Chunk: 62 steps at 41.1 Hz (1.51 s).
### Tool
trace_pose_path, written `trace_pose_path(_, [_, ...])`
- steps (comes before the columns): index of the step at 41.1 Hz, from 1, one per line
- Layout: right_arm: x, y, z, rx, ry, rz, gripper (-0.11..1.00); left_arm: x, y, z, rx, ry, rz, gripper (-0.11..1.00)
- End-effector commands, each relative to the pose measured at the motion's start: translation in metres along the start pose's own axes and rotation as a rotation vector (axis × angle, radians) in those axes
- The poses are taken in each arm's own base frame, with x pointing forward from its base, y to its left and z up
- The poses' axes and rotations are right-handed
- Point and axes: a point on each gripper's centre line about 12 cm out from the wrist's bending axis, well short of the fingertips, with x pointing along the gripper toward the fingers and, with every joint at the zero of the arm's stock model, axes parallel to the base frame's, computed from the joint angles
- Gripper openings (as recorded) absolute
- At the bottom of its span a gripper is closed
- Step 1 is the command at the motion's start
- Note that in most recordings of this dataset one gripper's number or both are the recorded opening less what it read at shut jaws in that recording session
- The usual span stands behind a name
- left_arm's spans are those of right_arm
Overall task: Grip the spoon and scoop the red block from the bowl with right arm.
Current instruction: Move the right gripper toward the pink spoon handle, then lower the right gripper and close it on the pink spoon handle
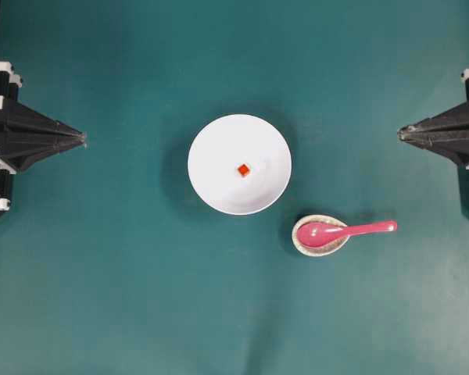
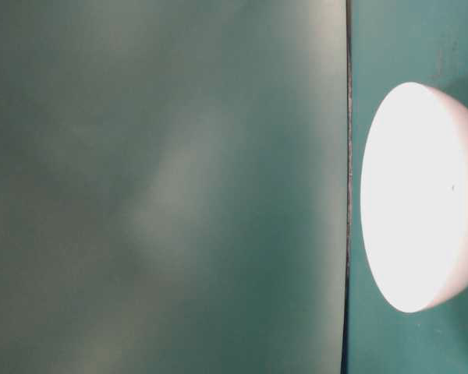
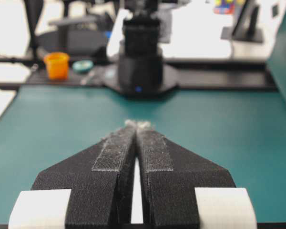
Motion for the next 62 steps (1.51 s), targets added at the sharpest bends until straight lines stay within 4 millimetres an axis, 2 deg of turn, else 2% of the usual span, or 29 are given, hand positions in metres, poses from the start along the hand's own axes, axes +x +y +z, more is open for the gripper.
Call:
trace_pose_path(1, [0.003, 0.002, 0.008, 0.013, -0.021, 0.012, 0.00, 0.005, -0.001, 0.008, 0.009, 0.012, -0.005, 0.00])
trace_pose_path(6, [0.009, 0.003, 0.009, 0.028, -0.007, 0.012, 0.00, 0.005, -0.001, 0.003, -0.006, 0.077, -0.003, 0.00])
trace_pose_path(26, [0.012, 0.005, 0.004, 0.081, 0.027, 0.022, 0.01, 0.003, -0.001, 0.010, -0.006, 0.057, -0.003, 0.00])
trace_pose_path(29, [0.012, 0.005, 0.001, 0.088, 0.058, 0.021, 0.12, 0.001, -0.001, 0.011, -0.006, 0.049, -0.003, 0.00])
trace_pose_path(34, [0.012, 0.007, -0.008, 0.086, 0.112, 0.026, 0.45, 0.000, -0.001, 0.014, -0.006, 0.040, -0.003, 0.00])
trace_pose_path(37, [0.012, 0.009, -0.014, 0.083, 0.138, 0.036, 0.51, 0.000, -0.001, 0.014, -0.006, 0.038, -0.003, 0.00])
trace_pose_path(44, [0.006, 0.017, -0.051, 0.111, 0.217, 0.065, 0.48, -0.002, -0.001, 0.014, -0.006, 0.045, -0.003, 0.00])
trace_pose_path(52, [-0.013, 0.032, -0.101, 0.261, 0.212, 0.109, 0.48, -0.003, 0.000, 0.013, -0.006, 0.063, -0.001, 0.00])
trace_pose_path(58, [-0.025, 0.039, -0.125, 0.314, 0.198, 0.115, 0.48, -0.003, 0.000, 0.014, -0.005, 0.060, -0.003, 0.00])
trace_pose_path(62, [-0.026, 0.044, -0.141, 0.314, 0.248, 0.113, 0.48, -0.003, 0.000, 0.013, -0.006, 0.063, -0.003, 0.00])
